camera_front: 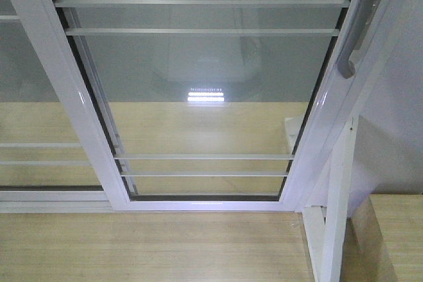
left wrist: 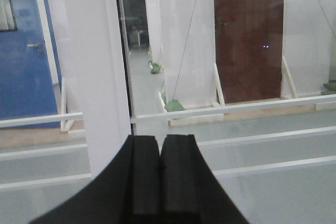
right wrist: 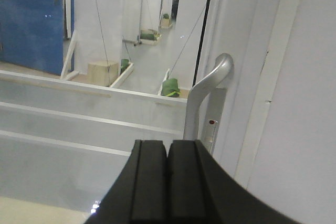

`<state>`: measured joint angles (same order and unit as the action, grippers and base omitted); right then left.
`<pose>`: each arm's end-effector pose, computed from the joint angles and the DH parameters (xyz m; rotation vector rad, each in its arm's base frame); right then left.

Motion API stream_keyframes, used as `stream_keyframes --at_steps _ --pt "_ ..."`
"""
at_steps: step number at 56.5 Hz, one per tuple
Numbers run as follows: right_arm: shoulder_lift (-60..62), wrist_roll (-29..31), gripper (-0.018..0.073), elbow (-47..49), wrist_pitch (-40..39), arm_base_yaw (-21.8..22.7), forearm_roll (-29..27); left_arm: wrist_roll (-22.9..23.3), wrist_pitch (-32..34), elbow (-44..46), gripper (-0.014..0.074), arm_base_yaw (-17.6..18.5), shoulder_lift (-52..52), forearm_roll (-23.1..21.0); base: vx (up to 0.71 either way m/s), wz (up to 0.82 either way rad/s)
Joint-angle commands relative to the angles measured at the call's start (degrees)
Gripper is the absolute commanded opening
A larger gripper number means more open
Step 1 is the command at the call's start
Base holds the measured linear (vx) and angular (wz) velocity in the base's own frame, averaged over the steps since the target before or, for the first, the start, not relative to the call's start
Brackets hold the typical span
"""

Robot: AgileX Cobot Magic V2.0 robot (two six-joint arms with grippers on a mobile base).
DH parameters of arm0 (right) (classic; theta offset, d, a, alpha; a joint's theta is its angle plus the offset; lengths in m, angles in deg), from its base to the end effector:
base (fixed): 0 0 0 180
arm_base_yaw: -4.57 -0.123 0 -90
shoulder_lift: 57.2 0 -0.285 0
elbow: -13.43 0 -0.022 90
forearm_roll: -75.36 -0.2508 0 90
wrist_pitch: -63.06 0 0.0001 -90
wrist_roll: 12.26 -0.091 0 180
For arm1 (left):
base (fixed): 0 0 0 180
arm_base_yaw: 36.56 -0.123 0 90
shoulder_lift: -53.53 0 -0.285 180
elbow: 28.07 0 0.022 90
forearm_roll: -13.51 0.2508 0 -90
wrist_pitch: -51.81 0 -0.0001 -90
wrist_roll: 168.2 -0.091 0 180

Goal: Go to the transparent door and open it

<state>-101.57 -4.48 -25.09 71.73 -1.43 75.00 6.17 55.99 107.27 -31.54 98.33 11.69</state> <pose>0.1326 0.0140 0.3726 -0.1875 1.5870 -0.0186 0.1385 -0.0120 0.3556 0.1128 1.4842 -0.0153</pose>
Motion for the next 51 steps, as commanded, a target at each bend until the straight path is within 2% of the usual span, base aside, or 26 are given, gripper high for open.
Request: stream_keyframes --at_steps 1,12,27,33,40,51 --pt "-5.87 0.66 -0.0009 4.39 -6.24 0.3 0.35 2.96 5.03 5.36 -0.0006 0.09 5.87 -0.45 0.0 0.0" --pt "-11.32 0.3 -0.0009 5.02 -8.67 0.3 0.35 3.1 11.28 7.54 -0.0006 0.09 11.14 -0.45 0.0 0.0" --pt "-12.41 0.23 0.0028 5.02 -9.69 0.3 0.35 2.97 11.48 7.54 0.0027 0.09 12.34 -0.45 0.0 0.0" --pt "-12.41 0.29 0.0104 5.02 -9.73 0.3 0.35 2.97 11.48 7.49 0.0073 0.09 12.35 -0.45 0.0 0.0" --pt "-12.41 0.29 0.0258 5.02 -9.73 0.3 0.35 2.97 11.48 7.49 0.0167 0.09 12.35 -0.45 0.0 0.0" --pt "-12.18 0.34 0.0533 5.02 -9.85 0.3 0.35 2.97 11.48 7.49 0.0395 0.09 12.35 -0.45 0.0 0.0"
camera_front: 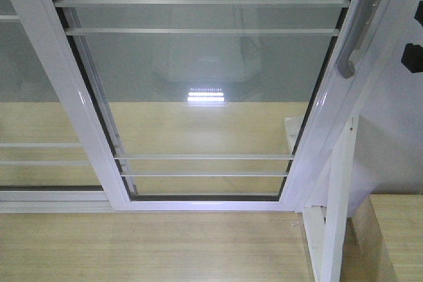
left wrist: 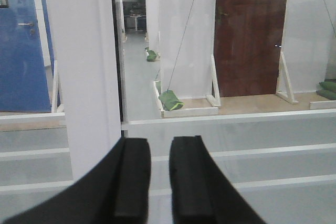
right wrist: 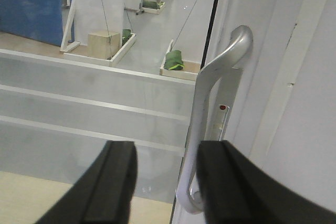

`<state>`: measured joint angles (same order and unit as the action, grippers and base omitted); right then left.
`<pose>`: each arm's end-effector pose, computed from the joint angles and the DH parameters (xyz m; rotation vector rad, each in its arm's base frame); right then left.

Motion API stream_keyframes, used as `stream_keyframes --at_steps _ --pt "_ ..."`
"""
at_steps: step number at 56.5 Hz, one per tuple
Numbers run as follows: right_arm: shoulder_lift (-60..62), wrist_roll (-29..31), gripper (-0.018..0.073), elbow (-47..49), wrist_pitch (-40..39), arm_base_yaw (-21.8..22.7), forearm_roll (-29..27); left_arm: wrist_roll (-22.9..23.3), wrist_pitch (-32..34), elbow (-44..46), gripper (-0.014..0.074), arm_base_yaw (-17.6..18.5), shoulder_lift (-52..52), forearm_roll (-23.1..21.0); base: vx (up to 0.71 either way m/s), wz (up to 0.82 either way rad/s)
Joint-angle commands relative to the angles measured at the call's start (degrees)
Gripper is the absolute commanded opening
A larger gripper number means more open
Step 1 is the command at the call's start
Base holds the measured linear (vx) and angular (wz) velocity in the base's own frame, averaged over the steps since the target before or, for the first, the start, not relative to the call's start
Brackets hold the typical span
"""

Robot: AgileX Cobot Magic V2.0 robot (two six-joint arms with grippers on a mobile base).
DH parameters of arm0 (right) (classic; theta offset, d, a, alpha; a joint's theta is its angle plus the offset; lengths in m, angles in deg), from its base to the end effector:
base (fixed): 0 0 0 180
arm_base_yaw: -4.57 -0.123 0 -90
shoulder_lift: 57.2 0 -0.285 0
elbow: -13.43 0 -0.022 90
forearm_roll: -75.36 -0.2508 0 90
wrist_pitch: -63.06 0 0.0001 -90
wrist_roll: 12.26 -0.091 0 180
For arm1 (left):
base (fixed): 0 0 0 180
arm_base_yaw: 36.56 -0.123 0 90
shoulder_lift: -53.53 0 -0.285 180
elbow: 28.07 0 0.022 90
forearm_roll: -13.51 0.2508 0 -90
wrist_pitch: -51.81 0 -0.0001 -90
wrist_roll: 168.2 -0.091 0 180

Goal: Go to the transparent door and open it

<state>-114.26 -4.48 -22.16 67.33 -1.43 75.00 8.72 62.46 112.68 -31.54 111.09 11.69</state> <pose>0.1859 0.0196 0.3615 -0.1980 1.6800 -0.0182 0.1889 -0.0161 0.3616 0.0781 1.5020 -0.0479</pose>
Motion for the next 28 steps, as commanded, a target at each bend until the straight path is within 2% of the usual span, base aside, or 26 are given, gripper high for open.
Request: stream_keyframes --at_steps 1,9,21,28 --pt "0.51 0.34 0.0548 2.09 -5.52 0.3 0.35 0.41 5.01 2.07 0.0409 0.09 -0.41 -0.45 0.0 0.0" --pt "0.51 0.34 0.0633 2.09 -5.74 0.3 0.35 0.41 5.06 2.07 0.0505 0.09 -0.41 -0.45 0.0 0.0" --pt "0.46 -0.21 0.0604 2.09 -5.15 0.53 0.35 0.46 5.01 2.07 0.0524 0.09 -0.41 -0.45 0.0 0.0" --pt "0.46 -1.6 0.0592 2.09 -2.65 3.15 -0.36 0.46 4.45 2.07 0.0524 0.09 -0.41 -0.45 0.0 0.0"
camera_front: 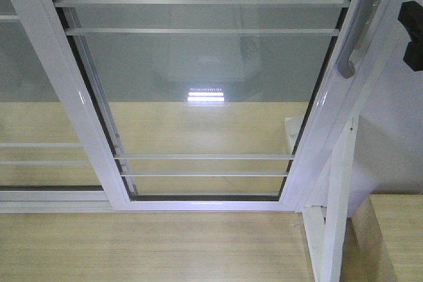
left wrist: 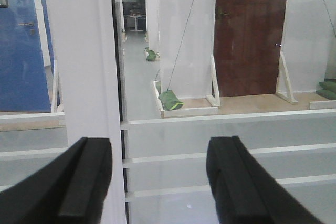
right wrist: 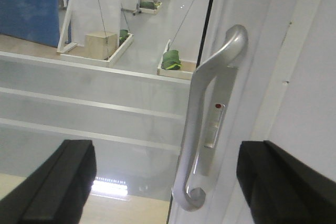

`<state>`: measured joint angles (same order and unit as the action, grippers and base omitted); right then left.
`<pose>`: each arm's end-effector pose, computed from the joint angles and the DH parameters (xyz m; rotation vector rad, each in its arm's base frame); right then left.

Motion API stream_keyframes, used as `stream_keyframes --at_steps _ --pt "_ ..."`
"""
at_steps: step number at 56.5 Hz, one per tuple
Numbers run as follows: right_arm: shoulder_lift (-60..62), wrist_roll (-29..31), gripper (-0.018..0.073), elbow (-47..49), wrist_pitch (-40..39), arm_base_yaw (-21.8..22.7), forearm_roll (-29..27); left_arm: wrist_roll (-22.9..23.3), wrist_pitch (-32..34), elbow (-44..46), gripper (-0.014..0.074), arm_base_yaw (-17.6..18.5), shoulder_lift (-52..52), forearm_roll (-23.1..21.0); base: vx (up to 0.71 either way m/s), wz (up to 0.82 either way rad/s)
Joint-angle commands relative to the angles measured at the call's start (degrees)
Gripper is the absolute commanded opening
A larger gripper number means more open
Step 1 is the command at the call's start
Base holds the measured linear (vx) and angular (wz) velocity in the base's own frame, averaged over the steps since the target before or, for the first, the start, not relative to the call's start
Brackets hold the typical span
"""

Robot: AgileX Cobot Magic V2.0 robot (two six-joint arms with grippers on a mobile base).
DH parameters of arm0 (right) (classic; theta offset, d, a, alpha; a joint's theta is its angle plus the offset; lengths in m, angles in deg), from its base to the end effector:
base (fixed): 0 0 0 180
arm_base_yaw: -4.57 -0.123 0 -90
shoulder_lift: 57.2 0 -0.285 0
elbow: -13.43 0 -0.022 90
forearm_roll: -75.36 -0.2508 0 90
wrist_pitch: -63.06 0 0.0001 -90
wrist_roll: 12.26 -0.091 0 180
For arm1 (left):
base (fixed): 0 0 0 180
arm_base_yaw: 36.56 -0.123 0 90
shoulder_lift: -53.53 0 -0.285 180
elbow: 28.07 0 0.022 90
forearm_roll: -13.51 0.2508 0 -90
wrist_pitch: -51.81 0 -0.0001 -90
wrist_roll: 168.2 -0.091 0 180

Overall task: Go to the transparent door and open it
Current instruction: 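Move the right gripper to the silver door handle and grasp it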

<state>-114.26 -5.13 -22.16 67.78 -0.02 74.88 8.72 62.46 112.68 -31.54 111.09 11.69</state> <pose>0.1862 0.0150 0.3608 -0.1670 1.6913 -0.0263 0.1889 -0.0161 0.3616 0.0781 1.5020 -0.0479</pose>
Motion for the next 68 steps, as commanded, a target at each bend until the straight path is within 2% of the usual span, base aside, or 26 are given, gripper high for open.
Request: stream_keyframes --at_steps 1,10,32,59,68 --pt "0.46 -1.25 0.0592 2.09 -2.62 2.3 -0.23 0.46 4.2 2.07 0.0524 0.09 -0.41 -0.45 0.0 0.0" --pt "-0.26 -2.25 0.0592 2.09 -2.52 4.91 0.48 0.41 3.09 2.07 0.0524 0.09 -0.41 -0.45 0.0 0.0" --pt "-13.82 -2.78 0.0592 3.52 -16.8 4.91 0.48 0.41 3.36 2.07 0.0524 0.09 -0.41 -0.45 0.0 0.0" --pt "-38.58 -2.98 0.0584 19.98 -24.19 4.78 0.86 0.41 4.21 2.07 0.0524 0.09 -0.41 -0.45 0.0 0.0" --pt "-45.21 -2.98 0.0582 25.75 -24.24 4.78 0.86 0.41 4.21 2.07 0.0524 0.09 -0.41 -0.45 0.0 0.0"
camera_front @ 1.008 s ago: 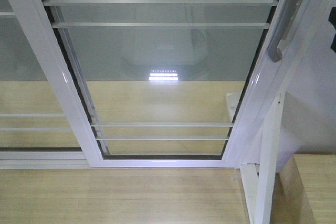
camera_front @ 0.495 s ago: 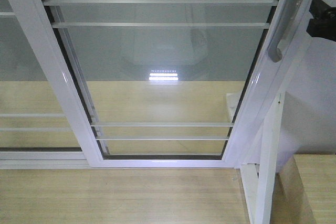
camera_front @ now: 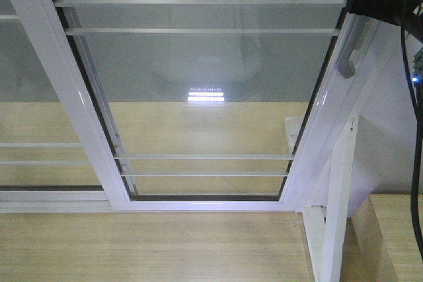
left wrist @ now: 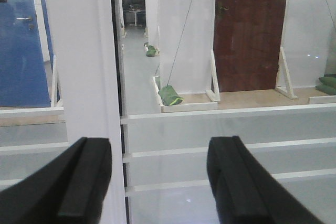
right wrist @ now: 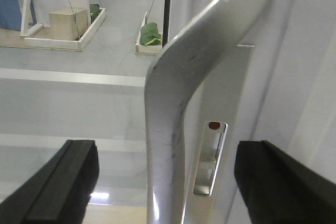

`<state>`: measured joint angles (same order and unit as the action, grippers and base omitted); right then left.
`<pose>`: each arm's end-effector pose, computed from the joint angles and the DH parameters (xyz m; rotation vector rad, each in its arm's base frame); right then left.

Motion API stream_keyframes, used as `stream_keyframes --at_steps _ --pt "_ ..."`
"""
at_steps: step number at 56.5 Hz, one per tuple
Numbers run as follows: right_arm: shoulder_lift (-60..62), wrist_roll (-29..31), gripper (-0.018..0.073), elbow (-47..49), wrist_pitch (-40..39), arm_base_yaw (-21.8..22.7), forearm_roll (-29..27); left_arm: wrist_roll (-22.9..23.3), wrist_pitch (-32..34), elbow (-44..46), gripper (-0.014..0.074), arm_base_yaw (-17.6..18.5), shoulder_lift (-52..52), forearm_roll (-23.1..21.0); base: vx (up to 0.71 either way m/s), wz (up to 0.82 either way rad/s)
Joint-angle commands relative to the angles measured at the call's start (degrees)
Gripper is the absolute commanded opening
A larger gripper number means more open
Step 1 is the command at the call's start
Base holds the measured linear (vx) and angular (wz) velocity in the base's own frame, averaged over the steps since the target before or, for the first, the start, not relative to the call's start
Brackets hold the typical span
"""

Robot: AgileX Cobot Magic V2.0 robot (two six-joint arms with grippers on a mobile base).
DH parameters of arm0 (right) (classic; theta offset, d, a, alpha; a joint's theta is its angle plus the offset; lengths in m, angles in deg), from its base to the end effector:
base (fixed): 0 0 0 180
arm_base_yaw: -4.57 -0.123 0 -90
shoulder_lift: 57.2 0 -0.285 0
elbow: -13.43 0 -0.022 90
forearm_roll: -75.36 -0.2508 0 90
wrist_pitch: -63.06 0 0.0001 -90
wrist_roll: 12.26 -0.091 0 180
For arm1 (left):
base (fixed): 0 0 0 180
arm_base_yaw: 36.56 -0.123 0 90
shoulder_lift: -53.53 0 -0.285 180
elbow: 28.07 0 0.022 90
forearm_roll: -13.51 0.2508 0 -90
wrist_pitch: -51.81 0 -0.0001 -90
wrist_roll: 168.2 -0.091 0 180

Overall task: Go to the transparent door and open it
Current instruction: 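Move the right gripper to the silver door handle and grasp it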

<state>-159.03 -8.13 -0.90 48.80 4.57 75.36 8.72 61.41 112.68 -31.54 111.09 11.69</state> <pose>0.3823 0.0000 0.2923 -0.0641 1.7776 -0.0520 0.1890 -0.0161 0.3600 0.0795 1.5203 -0.0480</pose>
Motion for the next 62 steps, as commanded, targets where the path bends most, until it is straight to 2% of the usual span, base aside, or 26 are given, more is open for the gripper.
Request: stream_keyframes --at_steps 1,10,16,23,36,54,62 --pt "-0.98 0.01 0.0582 5.2 -5.26 0.18 0.38 0.41 5.26 2.07 0.0524 0.09 -0.41 -0.45 0.0 0.0" --pt "-5.12 0.01 0.058 9.0 -5.32 0.18 0.38 0.41 5.26 2.07 0.0524 0.09 -0.41 -0.45 0.0 0.0" --pt "-5.74 0.01 0.0538 9.47 -7.19 0.18 0.38 0.41 5.2 2.07 0.0524 0.09 -0.41 -0.45 0.0 0.0" --pt "-5.65 -0.06 0.0393 9.41 -8.58 0.12 0.38 0.41 5.2 2.07 0.0524 0.09 -0.41 -0.45 0.0 0.0" --pt "-5.32 -0.63 -0.0017 9.41 -7.0 0.12 0.38 0.41 5.2 2.07 0.0524 0.09 -0.41 -0.45 0.0 0.0" --pt "-3.55 -0.57 -0.0008 9.41 -7.55 -0.55 0.46 0.41 5.2 2.07 0.0524 0.09 -0.41 -0.45 0.0 0.0" --pt "-3.58 0.02 -0.0008 9.41 -7.55 -3.17 0.76 0.41 5.2 2.07 0.0524 0.09 -0.41 -0.45 0.0 0.0"
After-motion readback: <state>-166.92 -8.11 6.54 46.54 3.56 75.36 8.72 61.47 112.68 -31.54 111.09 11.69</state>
